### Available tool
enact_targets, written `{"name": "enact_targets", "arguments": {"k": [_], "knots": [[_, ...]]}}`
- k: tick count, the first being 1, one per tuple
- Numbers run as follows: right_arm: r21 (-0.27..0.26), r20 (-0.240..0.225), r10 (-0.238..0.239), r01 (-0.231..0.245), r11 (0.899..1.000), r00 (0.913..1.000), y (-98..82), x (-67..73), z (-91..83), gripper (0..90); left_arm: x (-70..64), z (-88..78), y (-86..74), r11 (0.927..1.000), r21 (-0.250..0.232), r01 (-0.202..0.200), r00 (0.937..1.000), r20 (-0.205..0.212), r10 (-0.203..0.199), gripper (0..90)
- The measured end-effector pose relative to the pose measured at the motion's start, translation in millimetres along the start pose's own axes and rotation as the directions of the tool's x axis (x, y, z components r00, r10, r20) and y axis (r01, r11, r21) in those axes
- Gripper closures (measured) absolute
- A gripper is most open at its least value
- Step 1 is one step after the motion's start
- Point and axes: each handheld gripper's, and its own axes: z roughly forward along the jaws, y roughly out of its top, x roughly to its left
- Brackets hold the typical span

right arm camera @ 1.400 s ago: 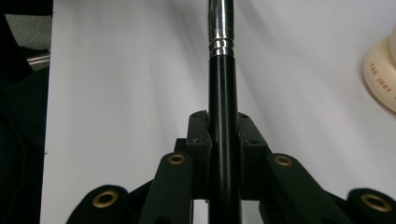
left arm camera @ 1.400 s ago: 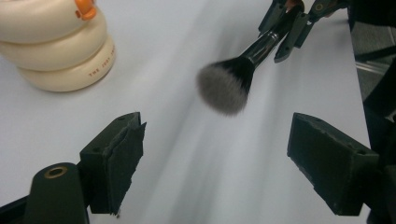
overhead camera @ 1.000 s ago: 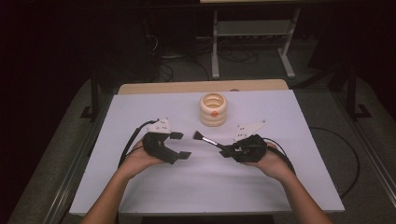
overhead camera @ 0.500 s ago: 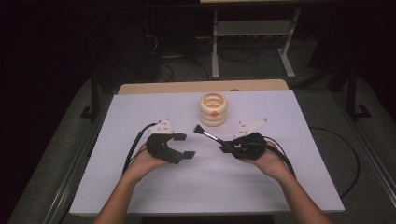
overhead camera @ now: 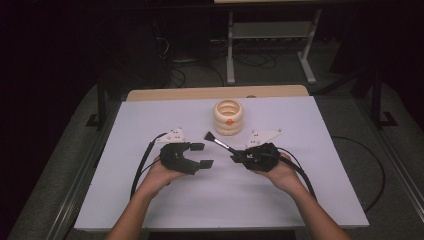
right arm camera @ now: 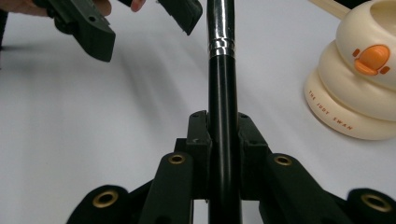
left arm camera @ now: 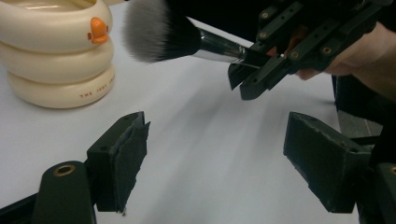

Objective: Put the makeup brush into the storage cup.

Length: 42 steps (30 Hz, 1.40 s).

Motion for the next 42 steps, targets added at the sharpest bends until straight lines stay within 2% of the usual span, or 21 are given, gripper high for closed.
{"name": "enact_targets", "arguments": {"k": [2, 5, 18, 24, 35, 42], "knots": [[-0.009, 0.004, -0.004, 0.004, 1.000, 1.0000, -0.1, -0.1, 1.6, 78.1, 0.3, 1.9, -0.7, 1.0000, -0.006, -0.002, 1.0000, -0.003, 0.002, 21.4], [-0.016, 0.001, 0.020, -0.020, 1.000, 0.9998, 0.3, 1.1, 3.6, 78.1, -0.7, 4.3, -1.1, 1.0000, -0.007, 0.004, 0.9999, -0.011, -0.004, 21.4], [-0.011, 0.003, 0.005, -0.005, 1.000, 1.0000, 2.6, 8.0, 15.8, 78.1, -7.2, 10.0, 2.2, 0.9992, -0.030, 0.025, 0.9997, -0.007, -0.025, 23.7], [-0.012, 0.003, 0.010, -0.010, 1.000, 0.9999, 3.2, 11.1, 19.8, 78.1, -6.7, 10.4, 2.9, 0.9986, -0.042, 0.032, 0.9992, -0.021, -0.032, 26.4], [-0.033, 0.012, 0.013, -0.013, 0.999, 0.9998, 4.9, 14.2, 24.6, 78.1, -6.2, 8.9, 4.6, 0.9962, -0.068, 0.054, 0.9977, -0.037, -0.057, 39.9], [-0.026, 0.012, 0.020, -0.020, 0.999, 0.9997, 5.0, 15.4, 26.9, 78.1, -3.9, 8.6, 5.0, 0.9948, -0.073, 0.071, 0.9962, -0.045, -0.074, 47.8]]}}
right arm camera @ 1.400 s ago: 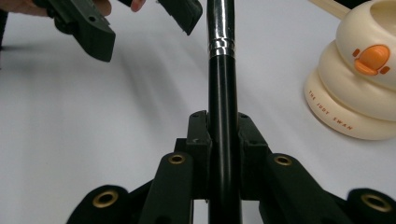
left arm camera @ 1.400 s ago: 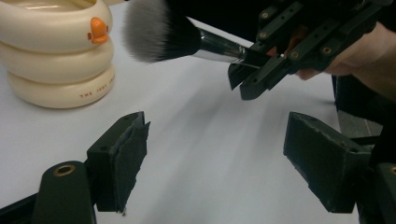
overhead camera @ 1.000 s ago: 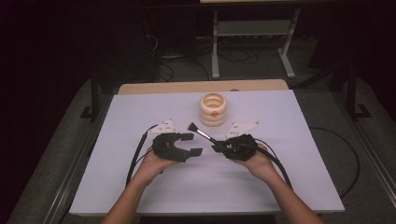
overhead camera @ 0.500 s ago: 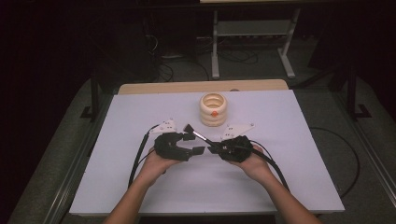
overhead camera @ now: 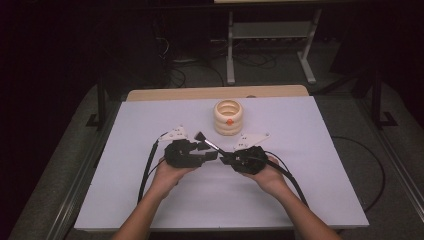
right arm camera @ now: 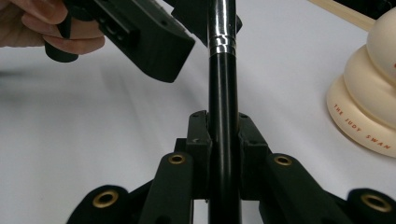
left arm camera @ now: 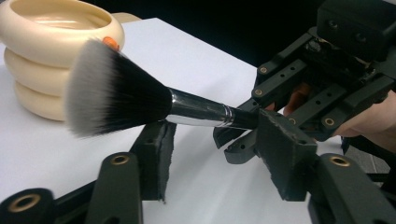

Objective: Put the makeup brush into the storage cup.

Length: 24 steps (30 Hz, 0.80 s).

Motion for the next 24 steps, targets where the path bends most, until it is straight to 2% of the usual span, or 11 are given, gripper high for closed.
{"name": "enact_targets", "arguments": {"k": [4, 19, 24], "knots": [[0.004, 0.002, 0.004, -0.004, 1.000, 1.0000, -0.1, 1.0, 1.9, 78.1, 1.0, 1.5, 0.5, 0.9999, 0.005, 0.013, 0.9999, 0.006, -0.013, 53.1], [0.054, -0.005, 0.012, -0.012, 0.998, 0.9999, -3.9, 4.4, 15.2, 77.9, 3.9, 2.4, 4.9, 0.9986, -0.015, 0.050, 0.9987, 0.012, -0.050, 61.2], [0.064, -0.004, 0.016, -0.015, 0.998, 0.9999, -4.6, 4.3, 18.5, 77.8, 4.1, 2.5, 6.2, 0.9987, -0.013, 0.048, 0.9987, 0.018, -0.048, 63.7]]}}
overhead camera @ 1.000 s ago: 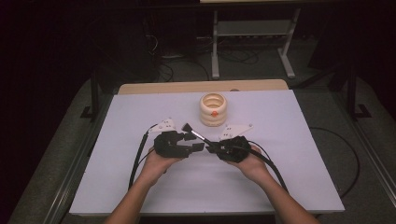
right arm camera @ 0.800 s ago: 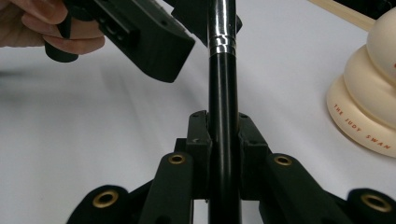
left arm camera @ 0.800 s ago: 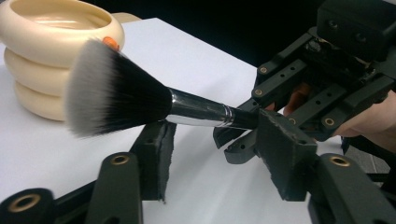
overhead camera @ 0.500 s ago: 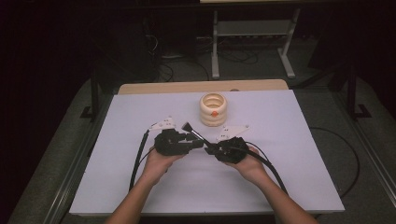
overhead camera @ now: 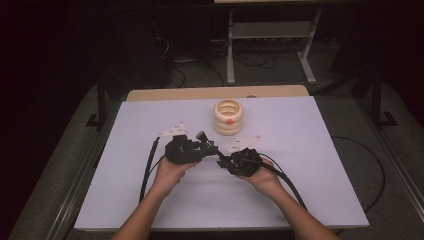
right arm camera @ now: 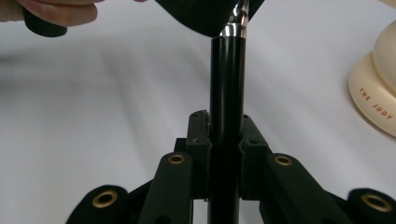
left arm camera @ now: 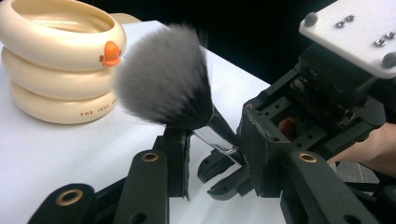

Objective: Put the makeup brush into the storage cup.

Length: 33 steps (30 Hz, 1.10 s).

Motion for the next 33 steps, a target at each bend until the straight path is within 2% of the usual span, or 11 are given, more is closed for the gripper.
{"name": "enact_targets", "arguments": {"k": [12, 17, 18, 24, 33], "knots": [[0.024, 0.003, -0.007, 0.007, 1.000, 1.0000, -1.9, 1.2, 7.4, 77.6, -1.1, 1.1, 2.2, 0.9999, -0.010, 0.009, 0.9995, 0.029, -0.009, 70.0], [0.026, 0.002, -0.016, 0.016, 1.000, 0.9999, -2.5, 1.7, 8.8, 77.6, -2.2, 0.9, 3.3, 0.9998, -0.022, 0.002, 0.9990, 0.045, -0.001, 73.5], [0.028, 0.002, -0.018, 0.018, 0.999, 0.9998, -2.5, 2.7, 9.4, 77.6, -2.4, 0.6, 3.7, 0.9998, -0.017, -0.010, 0.9990, 0.043, 0.011, 73.5], [0.027, 0.003, -0.022, 0.022, 0.999, 0.9997, -2.7, 2.8, 10.0, 77.5, -4.0, 1.6, 4.2, 0.9997, -0.023, -0.003, 0.9984, 0.056, 0.004, 75.1], [0.022, 0.004, -0.033, 0.033, 0.999, 0.9995, -3.3, 2.6, 10.8, 77.1, -6.4, 2.3, 5.4, 0.9996, -0.020, -0.018, 0.9973, 0.070, 0.020, 76.7]]}}
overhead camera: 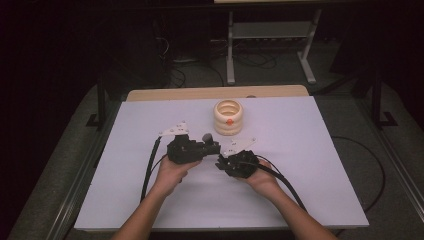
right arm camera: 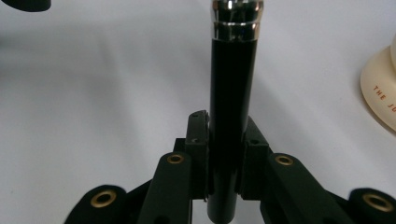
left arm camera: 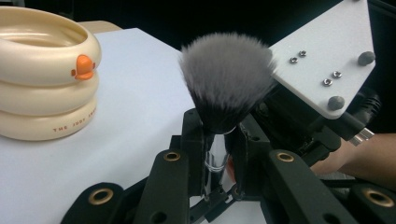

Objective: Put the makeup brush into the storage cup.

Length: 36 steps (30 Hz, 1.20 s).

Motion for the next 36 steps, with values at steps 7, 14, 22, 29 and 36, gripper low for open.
{"name": "enact_targets", "arguments": {"k": [7, 14, 22, 29, 36], "knots": [[-0.013, -0.016, 0.006, -0.006, 1.000, 0.9999, -0.3, -2.1, -1.3, 68.7, -1.8, -2.7, 2.5, 0.9999, 0.001, -0.015, 0.9999, 0.005, 0.015, 77.0], [-0.055, -0.068, -0.001, -0.003, 0.998, 0.9977, 1.3, -5.7, -14.0, 54.7, -1.2, -10.8, 5.9, 0.9984, 0.020, -0.053, 0.9986, 0.005, 0.053, 77.0], [-0.118, -0.158, -0.048, 0.030, 0.993, 0.9863, 2.0, -9.5, -31.5, 51.9, -2.7, -17.5, 8.7, 0.9893, 0.092, -0.113, 0.9927, 0.052, 0.109, 77.0], [-0.154, -0.239, -0.075, 0.038, 0.987, 0.9682, 0.7, -8.6, -34.2, 55.5, -5.9, -17.5, 8.5, 0.9748, 0.155, -0.160, 0.9829, 0.115, 0.143, 77.0], [-0.159, -0.272, -0.087, 0.045, 0.986, 0.9585, 0.7, -4.6, -30.0, 59.2, -9.8, -15.0, 9.8, 0.9526, 0.217, -0.213, 0.9731, 0.136, 0.186, 76.9]]}}
